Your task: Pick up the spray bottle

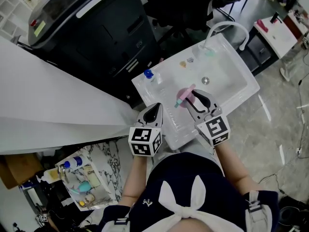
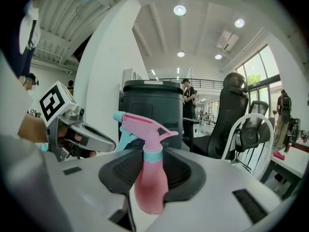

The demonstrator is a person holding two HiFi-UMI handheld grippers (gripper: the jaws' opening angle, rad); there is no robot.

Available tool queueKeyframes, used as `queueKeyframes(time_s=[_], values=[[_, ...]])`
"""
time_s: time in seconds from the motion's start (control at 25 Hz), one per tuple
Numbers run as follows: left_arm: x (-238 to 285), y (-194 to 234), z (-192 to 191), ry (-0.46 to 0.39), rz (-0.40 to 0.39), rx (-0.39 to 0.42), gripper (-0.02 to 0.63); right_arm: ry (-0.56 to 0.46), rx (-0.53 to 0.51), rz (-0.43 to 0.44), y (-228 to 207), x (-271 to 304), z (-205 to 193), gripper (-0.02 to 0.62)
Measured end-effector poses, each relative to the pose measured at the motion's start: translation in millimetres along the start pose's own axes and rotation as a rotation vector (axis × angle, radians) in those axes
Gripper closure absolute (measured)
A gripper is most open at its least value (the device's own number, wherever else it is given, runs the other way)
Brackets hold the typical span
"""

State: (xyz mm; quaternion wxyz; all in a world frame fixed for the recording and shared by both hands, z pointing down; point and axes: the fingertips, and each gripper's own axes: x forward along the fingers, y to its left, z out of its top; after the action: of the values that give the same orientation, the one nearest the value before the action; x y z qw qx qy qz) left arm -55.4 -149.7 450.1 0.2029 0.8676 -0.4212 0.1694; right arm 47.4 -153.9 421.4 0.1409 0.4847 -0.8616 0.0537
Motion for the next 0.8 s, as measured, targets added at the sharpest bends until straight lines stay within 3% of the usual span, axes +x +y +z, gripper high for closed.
queueKeyframes(time_s=[0.8], values=[[-17.2, -20.0, -2.1, -0.021, -0.030, 0.031, 0.580, -0.058, 0.023, -0.059, 8.2, -33.2, 8.2, 0.459]])
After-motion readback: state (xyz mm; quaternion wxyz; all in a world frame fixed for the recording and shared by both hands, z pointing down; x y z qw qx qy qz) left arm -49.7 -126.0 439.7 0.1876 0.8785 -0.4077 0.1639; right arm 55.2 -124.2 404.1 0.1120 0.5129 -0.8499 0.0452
